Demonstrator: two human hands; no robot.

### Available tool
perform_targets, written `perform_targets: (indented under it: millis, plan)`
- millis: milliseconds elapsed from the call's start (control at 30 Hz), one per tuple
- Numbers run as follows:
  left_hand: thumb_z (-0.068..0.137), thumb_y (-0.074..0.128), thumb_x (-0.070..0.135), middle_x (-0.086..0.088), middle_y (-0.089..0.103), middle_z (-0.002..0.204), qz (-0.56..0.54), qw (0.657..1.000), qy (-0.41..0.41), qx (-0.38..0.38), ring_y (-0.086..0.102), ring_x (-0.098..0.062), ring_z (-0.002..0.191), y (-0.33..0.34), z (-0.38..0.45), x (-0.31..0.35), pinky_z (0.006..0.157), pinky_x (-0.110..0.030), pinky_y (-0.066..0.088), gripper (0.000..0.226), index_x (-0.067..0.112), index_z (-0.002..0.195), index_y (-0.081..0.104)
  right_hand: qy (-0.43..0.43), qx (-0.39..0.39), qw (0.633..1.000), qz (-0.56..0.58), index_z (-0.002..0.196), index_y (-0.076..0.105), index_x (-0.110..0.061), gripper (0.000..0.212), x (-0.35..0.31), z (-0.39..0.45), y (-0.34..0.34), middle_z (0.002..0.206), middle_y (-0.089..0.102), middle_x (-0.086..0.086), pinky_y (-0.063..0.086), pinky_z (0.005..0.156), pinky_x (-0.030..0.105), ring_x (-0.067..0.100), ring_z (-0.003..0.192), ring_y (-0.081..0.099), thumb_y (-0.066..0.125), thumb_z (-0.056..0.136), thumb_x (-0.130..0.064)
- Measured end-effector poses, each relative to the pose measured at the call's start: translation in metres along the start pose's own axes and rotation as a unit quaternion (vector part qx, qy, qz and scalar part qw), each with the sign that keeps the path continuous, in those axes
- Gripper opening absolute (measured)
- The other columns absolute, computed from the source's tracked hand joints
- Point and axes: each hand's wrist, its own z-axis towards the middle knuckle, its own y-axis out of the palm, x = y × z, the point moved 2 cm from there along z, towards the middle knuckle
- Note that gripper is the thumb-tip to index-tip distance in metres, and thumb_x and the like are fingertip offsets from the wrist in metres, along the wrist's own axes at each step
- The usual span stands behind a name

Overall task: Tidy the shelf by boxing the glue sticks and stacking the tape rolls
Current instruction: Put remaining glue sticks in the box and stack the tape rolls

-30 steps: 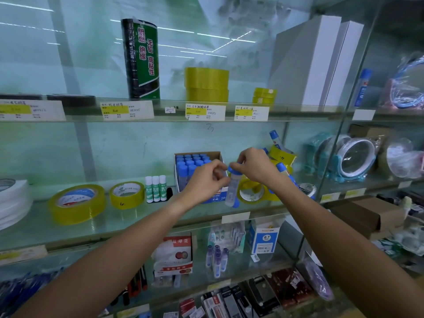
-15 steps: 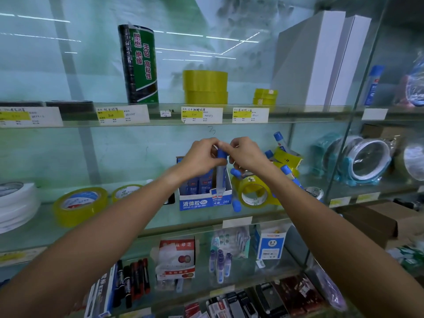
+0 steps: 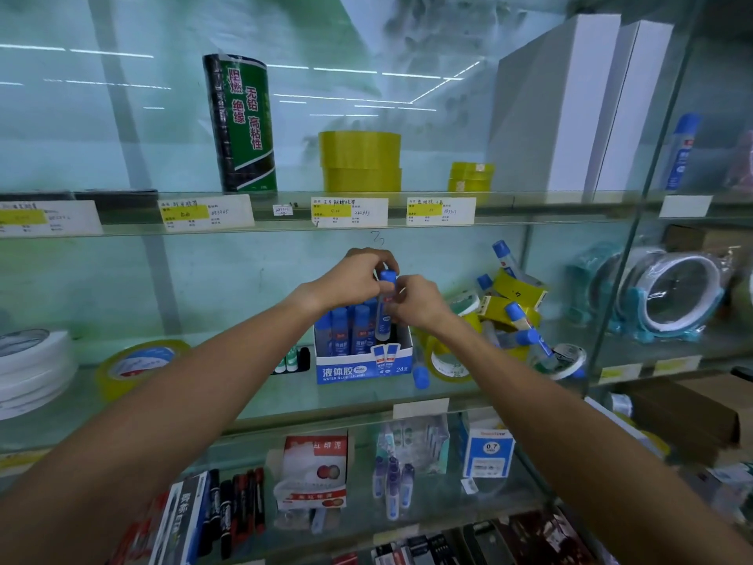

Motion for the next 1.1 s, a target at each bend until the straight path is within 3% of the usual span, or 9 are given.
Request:
perform_targets:
  millis: [133, 300, 400, 567, 700, 800, 967, 1100]
  plan:
    - [0.075, 0.075, 0.025, -0.001, 0.066, 0.086, 0.052, 0.999, -0.009, 0.002, 0.057, -0.017, 0.083, 0.01, 0.002, -0.007, 0.077, -0.035, 0.051, 0.025, 0.018, 0.095, 0.063, -0.002, -0.019, 1.0, -0.009, 0.1, 0.067, -0.007, 0.018, 0.004, 0.0, 0.015, 0.093, 0.073, 0.013, 0.056, 0.082, 0.04, 0.029, 0.088, 0.069, 0.067, 0.082, -0.011]
    - [0.073, 0.077, 0.02, -0.001, 0.066, 0.083, 0.105, 0.994, -0.012, -0.01, 0.055, -0.018, 0.081, 0.02, -0.002, -0.012, 0.082, -0.038, 0.049, 0.017, 0.015, 0.083, 0.065, 0.007, -0.061, 0.996, -0.068, 0.096, 0.069, -0.007, 0.021, 0.01, 0.003, 0.029, 0.093, 0.071, 0.012, 0.046, 0.068, 0.029, 0.026, 0.087, 0.065, 0.07, 0.083, -0.024]
    - [0.073, 0.077, 0.015, -0.003, 0.068, 0.081, 0.127, 0.992, -0.009, -0.015, 0.059, -0.019, 0.078, 0.027, -0.005, -0.015, 0.075, -0.037, 0.051, 0.013, 0.011, 0.081, 0.068, -0.005, -0.071, 0.994, -0.081, 0.097, 0.072, -0.007, 0.02, 0.01, 0.004, 0.024, 0.097, 0.071, 0.01, 0.043, 0.07, 0.026, 0.023, 0.086, 0.061, 0.07, 0.084, -0.022]
    - [0.077, 0.071, 0.007, 0.002, 0.061, 0.082, 0.134, 0.991, 0.008, 0.004, 0.056, -0.014, 0.077, 0.034, -0.009, -0.017, 0.069, -0.027, 0.045, 0.011, 0.013, 0.085, 0.069, -0.031, 0.011, 0.991, -0.128, 0.092, 0.07, -0.012, 0.011, 0.019, 0.008, -0.011, 0.091, 0.069, 0.009, 0.05, 0.072, 0.029, 0.026, 0.089, 0.065, 0.069, 0.083, -0.018]
    - [0.081, 0.071, 0.015, 0.007, 0.054, 0.083, 0.125, 0.992, 0.014, 0.021, 0.054, -0.012, 0.079, 0.037, -0.012, -0.018, 0.068, -0.023, 0.039, 0.01, 0.016, 0.09, 0.067, 0.012, -0.077, 0.964, -0.255, 0.105, 0.063, -0.016, 0.036, 0.042, 0.002, -0.035, 0.099, 0.064, 0.003, 0.049, 0.07, 0.031, 0.025, 0.089, 0.062, 0.076, 0.076, -0.032]
    - [0.082, 0.07, 0.02, 0.004, 0.055, 0.084, 0.117, 0.992, 0.012, 0.034, 0.057, -0.015, 0.079, 0.039, -0.014, -0.017, 0.068, -0.027, 0.044, 0.011, 0.016, 0.092, 0.067, 0.026, -0.131, 0.93, -0.342, 0.109, 0.065, -0.012, 0.042, 0.051, -0.006, -0.038, 0.101, 0.067, 0.009, 0.049, 0.07, 0.032, 0.029, 0.091, 0.064, 0.077, 0.072, -0.028]
    - [0.083, 0.069, 0.025, -0.002, 0.062, 0.093, 0.114, 0.992, 0.006, 0.048, 0.059, -0.018, 0.084, 0.043, -0.018, -0.015, 0.076, -0.036, 0.052, 0.016, 0.015, 0.096, 0.067, 0.023, -0.103, 0.932, -0.346, 0.103, 0.065, -0.009, 0.028, 0.052, -0.016, -0.038, 0.073, 0.052, 0.005, 0.043, 0.061, 0.03, 0.028, 0.075, 0.055, 0.068, 0.076, -0.012]
    - [0.086, 0.064, 0.029, -0.002, 0.063, 0.09, 0.109, 0.99, 0.018, 0.089, 0.057, -0.02, 0.088, 0.044, -0.02, -0.011, 0.078, -0.037, 0.05, 0.014, 0.017, 0.092, 0.067, 0.02, -0.083, 0.947, -0.31, 0.107, 0.066, -0.009, 0.032, 0.047, -0.017, -0.044, 0.091, 0.065, 0.01, 0.047, 0.065, 0.031, 0.029, 0.084, 0.061, 0.07, 0.076, -0.018]
